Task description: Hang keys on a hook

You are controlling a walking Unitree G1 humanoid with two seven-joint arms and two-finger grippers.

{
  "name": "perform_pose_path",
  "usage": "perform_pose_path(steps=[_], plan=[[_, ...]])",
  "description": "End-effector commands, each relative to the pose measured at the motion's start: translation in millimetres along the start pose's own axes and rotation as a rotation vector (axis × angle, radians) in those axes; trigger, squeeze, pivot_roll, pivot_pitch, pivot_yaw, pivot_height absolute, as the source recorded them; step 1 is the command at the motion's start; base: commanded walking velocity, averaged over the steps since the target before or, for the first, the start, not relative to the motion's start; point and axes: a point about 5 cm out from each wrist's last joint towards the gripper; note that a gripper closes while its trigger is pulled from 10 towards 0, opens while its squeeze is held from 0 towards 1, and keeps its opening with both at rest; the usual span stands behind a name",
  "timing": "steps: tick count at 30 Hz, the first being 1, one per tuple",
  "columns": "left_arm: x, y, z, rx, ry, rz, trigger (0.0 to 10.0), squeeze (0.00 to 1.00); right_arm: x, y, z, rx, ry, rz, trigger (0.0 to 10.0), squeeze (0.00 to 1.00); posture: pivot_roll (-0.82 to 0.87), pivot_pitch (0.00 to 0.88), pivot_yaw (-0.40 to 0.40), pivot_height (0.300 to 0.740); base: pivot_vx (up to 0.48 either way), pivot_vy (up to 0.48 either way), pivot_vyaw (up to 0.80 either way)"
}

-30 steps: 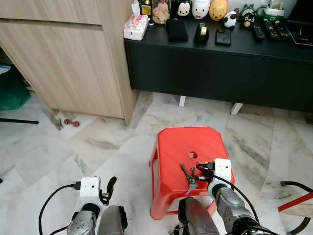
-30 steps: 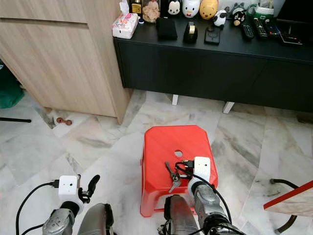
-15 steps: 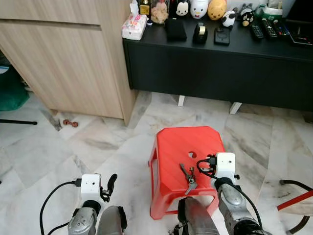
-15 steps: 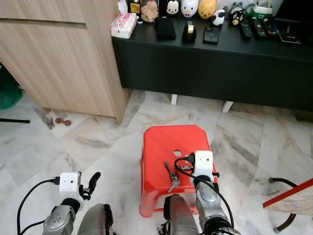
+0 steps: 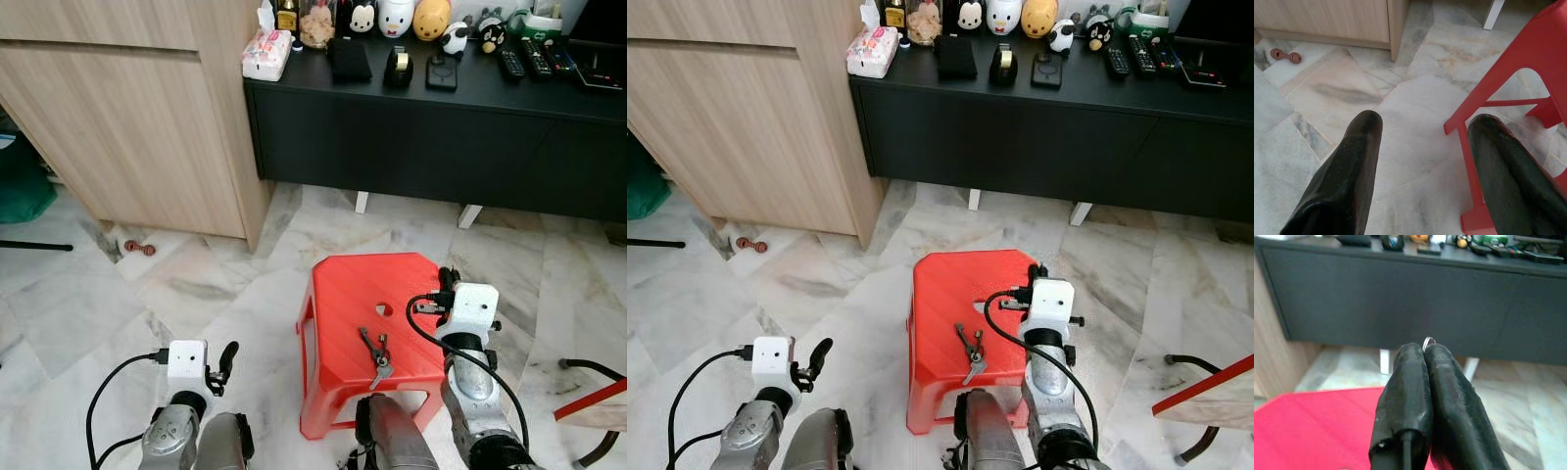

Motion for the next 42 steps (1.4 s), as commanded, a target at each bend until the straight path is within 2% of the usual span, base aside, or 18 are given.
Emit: perform_pose_path(steps=[1,11,19,24,30,33,39,42], plan=[[-3.4,-6.4,-2.2,0.009,0.008,-0.024,10.0,0.00,-1.1,2.1,-0.8,0.016,0.004,0.014,10.0,0.00,-0.03,0.099,-0.038,0.615,0.000,0.000,0.00],[0.3,-4.2,0.5,0.009,0.003,-0.016,10.0,0.00,0.5,13.9,2.0,0.012,0.012,0.062,10.0,0.00,-0.03,0.074,-0.040,0.620,0.000,0.000,0.00],[0.1,-5.0,-0.3,0.012,0.005,-0.018,10.0,0.00,0.7,6.1,5.2,0.011,0.001,0.003,10.0,0.00,-0.02,0.058,-0.045,0.675,0.000,0.000,0.00],[-1.8,-8.7,-0.4,0.013,0.008,-0.033,10.0,0.00,-4.4,-7.4,8.1,0.054,-0.019,-0.081,10.0,0.00,-0.02,0.044,-0.045,0.705,0.000,0.000,0.00],[-2.1,-10.7,-0.5,0.015,0.009,-0.044,10.0,0.00,-9.1,-16.3,9.2,0.046,-0.016,-0.121,10.0,0.00,-0.02,0.019,-0.043,0.735,0.000,0.000,0.00],[-4.0,-15.4,-2.1,0.019,0.013,-0.071,10.0,0.00,-15.4,-29.8,6.2,0.112,0.002,-0.209,10.0,0.00,-0.02,0.004,-0.039,0.740,0.000,0.000,0.00],[-7.5,-23.2,-5.1,0.018,0.028,-0.118,10.0,0.00,-31.4,-56.9,7.8,0.181,-0.008,-0.378,10.0,0.00,-0.02,0.000,-0.037,0.740,0.000,0.000,0.00],[-11.1,-29.6,-8.4,-0.004,0.057,-0.150,10.0,0.00,-42.5,-71.2,12.2,0.185,-0.027,-0.468,10.0,0.00,-0.01,0.000,-0.036,0.740,0.000,0.000,0.00]])
Point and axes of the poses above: a point about 5 cm out from each wrist's last joint towards the gripper, its own x axis pointing out of the wrist towards the gripper, its own y axis along the axis of the wrist's last joint, z = x × y, and after that the axes turned 4 degrees about -x, right-handed
